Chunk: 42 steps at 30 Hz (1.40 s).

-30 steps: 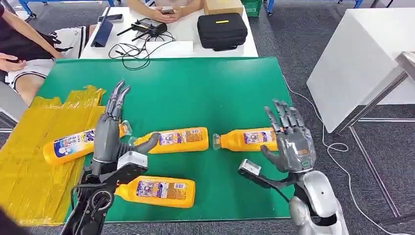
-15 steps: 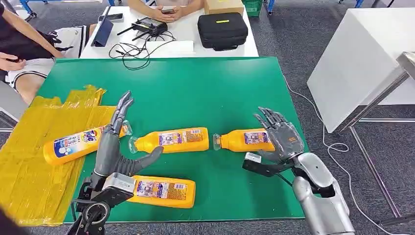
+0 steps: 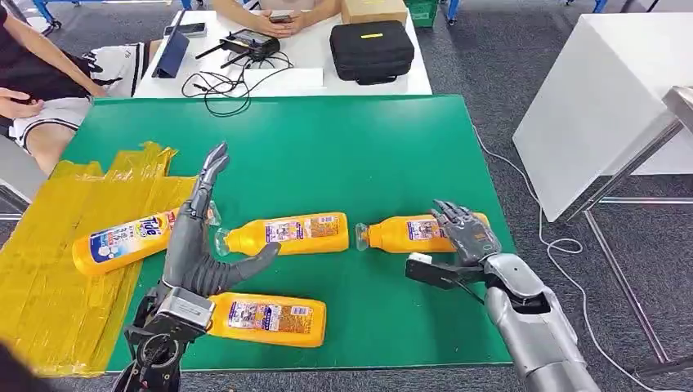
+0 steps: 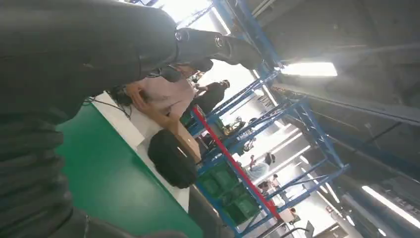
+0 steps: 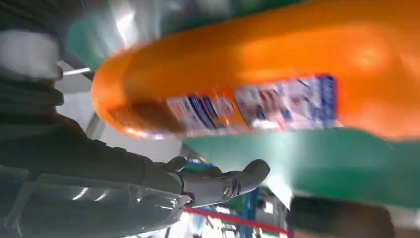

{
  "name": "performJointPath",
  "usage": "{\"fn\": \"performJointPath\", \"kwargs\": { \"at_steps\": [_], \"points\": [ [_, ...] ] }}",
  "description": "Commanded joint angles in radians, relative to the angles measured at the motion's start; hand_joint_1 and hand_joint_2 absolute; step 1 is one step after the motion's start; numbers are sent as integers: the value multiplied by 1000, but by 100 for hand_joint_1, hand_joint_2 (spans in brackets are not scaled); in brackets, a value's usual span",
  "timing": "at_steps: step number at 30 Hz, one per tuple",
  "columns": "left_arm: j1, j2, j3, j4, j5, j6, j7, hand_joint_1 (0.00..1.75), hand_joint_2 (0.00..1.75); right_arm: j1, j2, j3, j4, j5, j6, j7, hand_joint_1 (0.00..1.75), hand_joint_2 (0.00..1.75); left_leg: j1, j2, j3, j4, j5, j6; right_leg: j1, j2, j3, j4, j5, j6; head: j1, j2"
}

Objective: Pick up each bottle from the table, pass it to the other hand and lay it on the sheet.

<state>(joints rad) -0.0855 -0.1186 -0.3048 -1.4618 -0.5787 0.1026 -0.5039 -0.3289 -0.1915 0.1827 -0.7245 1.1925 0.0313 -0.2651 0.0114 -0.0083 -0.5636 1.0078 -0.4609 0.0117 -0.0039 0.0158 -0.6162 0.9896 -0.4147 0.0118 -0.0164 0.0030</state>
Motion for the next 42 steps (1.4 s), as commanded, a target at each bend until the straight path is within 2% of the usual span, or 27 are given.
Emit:
{"fn": "performJointPath", "kwargs": {
  "at_steps": [1,4,13,14,15,31,34,37,38,40,42],
  "points": [
    [-41,15,-35,33,8,-6,18,0,175,-93,-5,36,203,-1,-3,54,0,175,0,2,5,-2,-2,0,0,0,5,-2,-1,0,0,0],
    [-58,10,-33,65,13,-7,22,0,175,-101,-6,39,231,20,0,98,0,175,0,1,4,-1,-1,0,0,-1,4,-1,-1,0,0,0],
    [-69,2,-23,93,17,-3,35,0,175,-145,10,52,304,38,28,120,0,175,0,1,7,-2,-1,0,1,-2,6,-2,-1,0,0,0],
    [-68,1,-22,93,17,-2,36,0,175,-147,12,56,310,43,29,126,54,175,0,1,5,-1,-1,0,0,-1,4,-1,0,0,0,0],
    [-68,0,-21,96,15,-1,41,0,175,-153,22,60,325,50,32,136,171,175,0,1,5,-1,-1,0,0,0,5,-1,0,0,0,0],
    [-41,-16,-2,63,12,15,60,0,175,-114,41,51,307,53,35,124,175,175,1,1,10,-3,-1,0,1,-3,9,-3,-1,0,0,0],
    [-30,-15,28,27,27,8,75,0,175,-58,69,10,185,7,-65,30,175,175,1,1,10,-2,-1,0,2,-2,9,-3,-1,0,0,0],
    [-5,-13,42,12,21,3,76,0,175,0,102,-41,32,-31,-151,16,175,175,1,3,10,-3,-2,0,1,0,9,-3,-1,0,0,0],
    [4,-15,47,8,19,4,76,0,175,13,107,-43,-13,-29,-137,25,175,175,1,4,9,-2,-2,0,1,1,7,-2,-1,0,0,0],
    [4,-15,47,8,19,4,76,0,175,13,107,-43,-13,-29,-137,25,175,175,1,5,9,-2,-2,-1,1,2,7,-1,-1,0,0,0],
    [7,-22,49,12,13,4,74,0,175,36,136,-113,-76,-73,-214,19,175,175,0,3,4,-1,-1,0,1,1,3,-1,-1,0,0,0]
  ]
}}
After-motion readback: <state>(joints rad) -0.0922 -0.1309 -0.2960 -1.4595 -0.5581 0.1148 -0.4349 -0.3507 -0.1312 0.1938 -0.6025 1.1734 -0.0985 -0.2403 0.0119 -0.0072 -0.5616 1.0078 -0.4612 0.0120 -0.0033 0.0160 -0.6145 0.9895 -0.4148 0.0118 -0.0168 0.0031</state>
